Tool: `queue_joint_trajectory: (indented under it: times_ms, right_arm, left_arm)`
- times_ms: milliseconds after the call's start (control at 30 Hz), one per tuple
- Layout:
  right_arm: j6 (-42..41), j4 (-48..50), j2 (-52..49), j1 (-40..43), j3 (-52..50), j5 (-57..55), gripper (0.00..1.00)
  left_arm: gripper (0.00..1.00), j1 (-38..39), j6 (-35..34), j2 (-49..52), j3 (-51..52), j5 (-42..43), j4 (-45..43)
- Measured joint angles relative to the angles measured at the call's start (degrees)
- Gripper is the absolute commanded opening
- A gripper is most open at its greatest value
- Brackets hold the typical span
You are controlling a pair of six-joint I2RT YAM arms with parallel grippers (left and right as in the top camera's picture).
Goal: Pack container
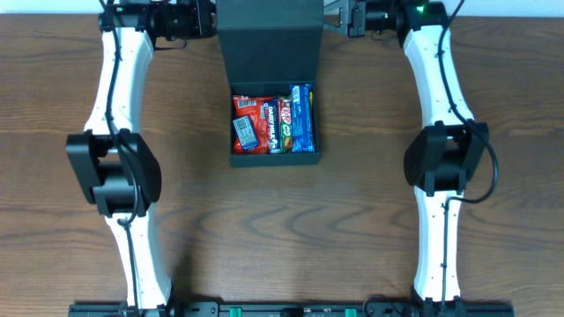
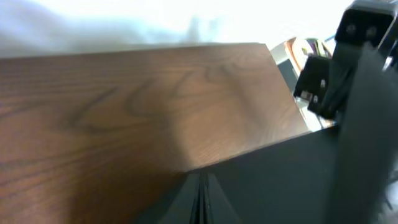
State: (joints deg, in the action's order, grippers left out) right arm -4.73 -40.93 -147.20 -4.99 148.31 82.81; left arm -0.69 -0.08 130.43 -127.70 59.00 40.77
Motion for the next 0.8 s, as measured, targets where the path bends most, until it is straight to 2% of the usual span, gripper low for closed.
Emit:
queue_joint_trajectory:
  times_ms: [233, 367, 533, 700, 800]
  right_arm:
    - [0.02, -3.8, 2.23, -0.5, 0.0, 0.33, 0.01]
    - [0.04, -5.14, 2.29, -1.14, 0.0, 0.28, 0.02]
    - [0.0, -6.03, 3.06, -2.08, 0.0, -2.36, 0.02]
    - [0.0, -12.79, 6.8, -2.12, 0.0, -11.87, 0.02]
    - [-0.09, -19.17, 11.13, -2.67, 0.0, -24.24, 0.02]
  left_arm:
    - [0.06, 0.0, 10.64, -5.07, -0.17, -2.58, 13.03]
    - [0.06, 0.0, 15.87, -6.27, -0.17, -4.5, 17.81]
    - [0.06, 0.0, 19.02, -7.85, -0.17, -8.59, 20.41]
    - [0.06, 0.0, 20.04, -11.54, -0.17, -13.66, 23.37]
    - [0.06, 0.0, 21.59, -14.88, -0.17, -16.61, 25.59]
